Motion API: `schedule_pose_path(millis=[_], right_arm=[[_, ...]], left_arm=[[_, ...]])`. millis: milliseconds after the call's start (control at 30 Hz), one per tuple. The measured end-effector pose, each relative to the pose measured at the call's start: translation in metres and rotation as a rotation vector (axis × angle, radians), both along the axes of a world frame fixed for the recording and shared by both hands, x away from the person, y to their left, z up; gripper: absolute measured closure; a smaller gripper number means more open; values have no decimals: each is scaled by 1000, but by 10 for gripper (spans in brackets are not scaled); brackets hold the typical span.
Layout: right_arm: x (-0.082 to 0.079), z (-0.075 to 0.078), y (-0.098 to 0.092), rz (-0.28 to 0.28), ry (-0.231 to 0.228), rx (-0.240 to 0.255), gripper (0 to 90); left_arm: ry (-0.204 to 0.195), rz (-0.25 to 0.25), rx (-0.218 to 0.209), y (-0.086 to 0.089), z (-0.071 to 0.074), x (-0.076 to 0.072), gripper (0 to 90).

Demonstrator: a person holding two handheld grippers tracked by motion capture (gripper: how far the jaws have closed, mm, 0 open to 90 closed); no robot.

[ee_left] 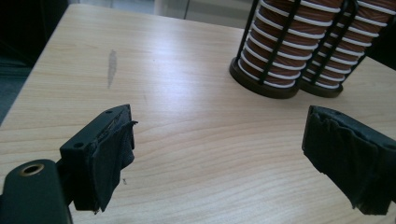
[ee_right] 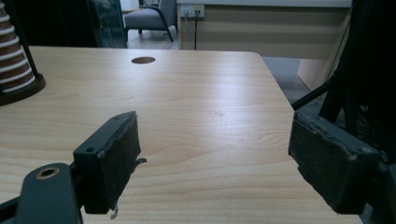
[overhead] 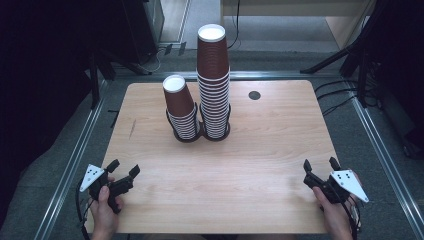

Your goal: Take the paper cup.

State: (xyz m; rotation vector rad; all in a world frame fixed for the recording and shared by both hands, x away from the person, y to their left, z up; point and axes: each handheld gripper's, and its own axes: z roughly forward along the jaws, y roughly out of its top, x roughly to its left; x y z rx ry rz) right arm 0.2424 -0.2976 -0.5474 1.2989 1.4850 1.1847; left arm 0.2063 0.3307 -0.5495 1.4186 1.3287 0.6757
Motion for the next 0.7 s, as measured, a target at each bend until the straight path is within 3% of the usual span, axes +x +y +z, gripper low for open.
schedule_pose_path(millis=[300, 333, 500, 700], right_arm=[[-2, 2, 0, -30, 3, -23, 157], [-1, 2, 3, -26, 4, -48, 157], [4, 4, 10, -21, 3, -31, 157], [6, 3, 19, 6, 17, -47, 156]], left_arm=[[-1, 6, 27, -3, 0, 2, 90], [0, 8, 27, -3, 0, 2, 90], [-5, -11, 40, -6, 0, 3, 90], [4, -18, 53, -7, -1, 4, 91]])
